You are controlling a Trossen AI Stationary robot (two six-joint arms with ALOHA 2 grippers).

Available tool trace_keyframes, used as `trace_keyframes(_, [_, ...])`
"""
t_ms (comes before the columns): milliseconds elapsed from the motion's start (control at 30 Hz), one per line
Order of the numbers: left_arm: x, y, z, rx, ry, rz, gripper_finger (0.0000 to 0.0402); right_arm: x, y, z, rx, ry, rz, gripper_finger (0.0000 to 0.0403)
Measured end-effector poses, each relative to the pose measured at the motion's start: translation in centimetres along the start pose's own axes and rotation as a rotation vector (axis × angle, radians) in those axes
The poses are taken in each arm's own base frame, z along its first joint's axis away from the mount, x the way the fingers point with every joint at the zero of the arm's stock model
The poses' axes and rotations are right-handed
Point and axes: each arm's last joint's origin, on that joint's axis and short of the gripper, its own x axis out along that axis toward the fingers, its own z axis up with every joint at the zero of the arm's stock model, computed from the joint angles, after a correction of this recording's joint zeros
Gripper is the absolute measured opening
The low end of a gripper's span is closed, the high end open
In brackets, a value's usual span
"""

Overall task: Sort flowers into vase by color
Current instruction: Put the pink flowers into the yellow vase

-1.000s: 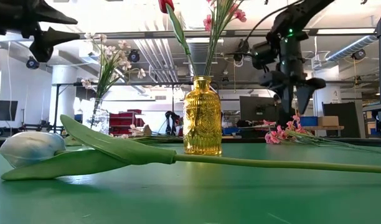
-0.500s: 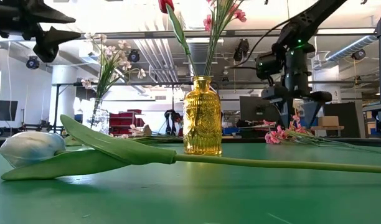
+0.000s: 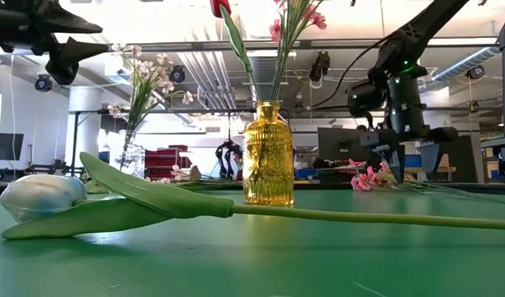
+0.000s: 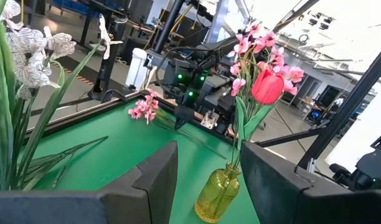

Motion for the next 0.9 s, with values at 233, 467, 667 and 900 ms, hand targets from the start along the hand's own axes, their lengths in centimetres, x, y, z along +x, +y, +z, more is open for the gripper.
trace_keyframes(233, [0.0, 0.0, 0.0, -0.001, 0.001, 0.0, 0.0162, 2.0, -0.6, -1.0, -0.019, 0.028, 0.002, 0.0343])
trace_keyframes(467, [0.0, 0.0, 0.0, -0.002, 0.002, 0.001, 0.0162, 2.5, -0.6, -1.1, -0.021, 0.004, 0.026, 0.0314])
trace_keyframes(667, [0.0, 0.0, 0.0, -0.001, 0.002, 0.001, 0.0162, 2.6, -0.4, -1.0, -0.017, 0.0, 0.047, 0.0215])
trace_keyframes(900, [0.0, 0.0, 0.0, -0.001, 0.002, 0.001, 0.0162, 2.6, -0.3, -0.8, 0.001, -0.018, 0.059, 0.0097])
